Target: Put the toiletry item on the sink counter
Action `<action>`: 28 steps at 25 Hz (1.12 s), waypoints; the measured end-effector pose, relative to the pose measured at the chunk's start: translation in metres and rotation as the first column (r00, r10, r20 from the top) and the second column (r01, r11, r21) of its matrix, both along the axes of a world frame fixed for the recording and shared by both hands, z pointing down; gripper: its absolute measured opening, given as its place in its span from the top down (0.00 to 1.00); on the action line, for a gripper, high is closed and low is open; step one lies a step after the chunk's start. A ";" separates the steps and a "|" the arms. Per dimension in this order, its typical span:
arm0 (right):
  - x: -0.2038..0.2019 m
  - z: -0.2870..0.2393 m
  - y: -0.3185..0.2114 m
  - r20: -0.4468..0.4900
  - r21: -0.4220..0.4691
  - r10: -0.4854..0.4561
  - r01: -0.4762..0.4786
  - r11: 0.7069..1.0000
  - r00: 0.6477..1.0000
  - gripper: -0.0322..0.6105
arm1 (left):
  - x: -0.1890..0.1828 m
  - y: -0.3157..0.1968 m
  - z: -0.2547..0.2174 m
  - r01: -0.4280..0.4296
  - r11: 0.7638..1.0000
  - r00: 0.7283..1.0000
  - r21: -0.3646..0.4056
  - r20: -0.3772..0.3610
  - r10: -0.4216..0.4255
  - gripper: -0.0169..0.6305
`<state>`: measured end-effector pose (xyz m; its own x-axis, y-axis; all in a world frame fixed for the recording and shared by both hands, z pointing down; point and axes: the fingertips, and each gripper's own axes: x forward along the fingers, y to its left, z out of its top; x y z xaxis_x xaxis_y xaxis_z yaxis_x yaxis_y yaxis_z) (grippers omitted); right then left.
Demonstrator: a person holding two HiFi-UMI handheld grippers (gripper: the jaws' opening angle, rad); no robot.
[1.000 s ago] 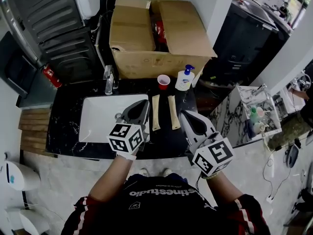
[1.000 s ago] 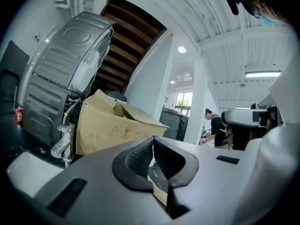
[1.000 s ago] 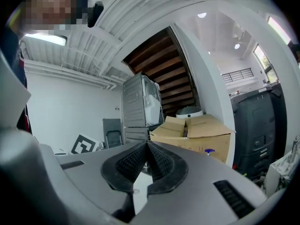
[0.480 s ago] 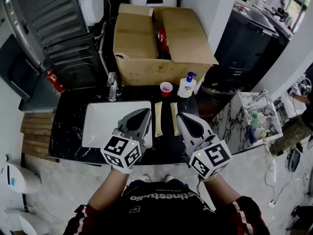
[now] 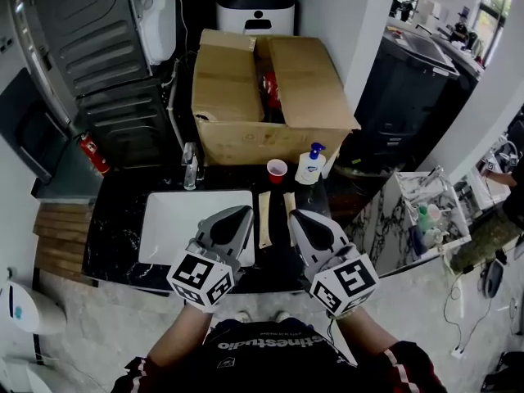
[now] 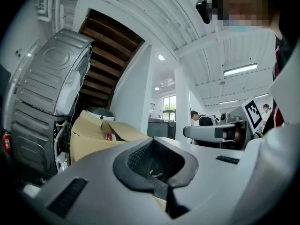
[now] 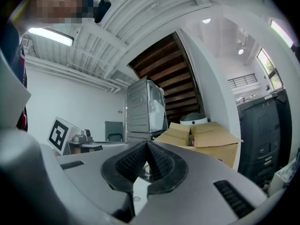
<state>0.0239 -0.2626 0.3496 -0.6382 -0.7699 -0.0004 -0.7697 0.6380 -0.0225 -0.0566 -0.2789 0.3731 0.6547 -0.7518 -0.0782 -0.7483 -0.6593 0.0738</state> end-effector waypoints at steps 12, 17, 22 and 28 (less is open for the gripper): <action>-0.002 0.007 0.006 -0.029 0.006 -0.013 0.013 1.000 0.999 0.89 | 0.000 -0.002 0.006 -0.009 1.000 1.000 -0.022 -0.019 0.008 0.95; 0.001 0.005 0.005 -0.024 0.010 -0.006 0.007 1.000 1.000 0.89 | 0.005 0.000 0.004 -0.014 1.000 1.000 -0.007 0.001 0.014 0.95; 0.003 0.004 0.006 -0.019 0.013 -0.001 0.002 1.000 1.000 0.89 | 0.010 0.002 0.005 -0.028 1.000 1.000 -0.004 0.013 0.028 0.95; 0.003 0.001 0.007 -0.025 0.019 -0.005 0.005 1.000 1.000 0.89 | 0.013 0.001 0.009 -0.035 0.999 0.999 -0.017 0.020 0.035 0.95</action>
<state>0.0264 -0.2555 0.3507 -0.6421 -0.7666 0.0006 -0.7666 0.6421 0.0090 -0.0439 -0.2782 0.3825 0.6819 -0.7295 -0.0527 -0.7262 -0.6839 0.0702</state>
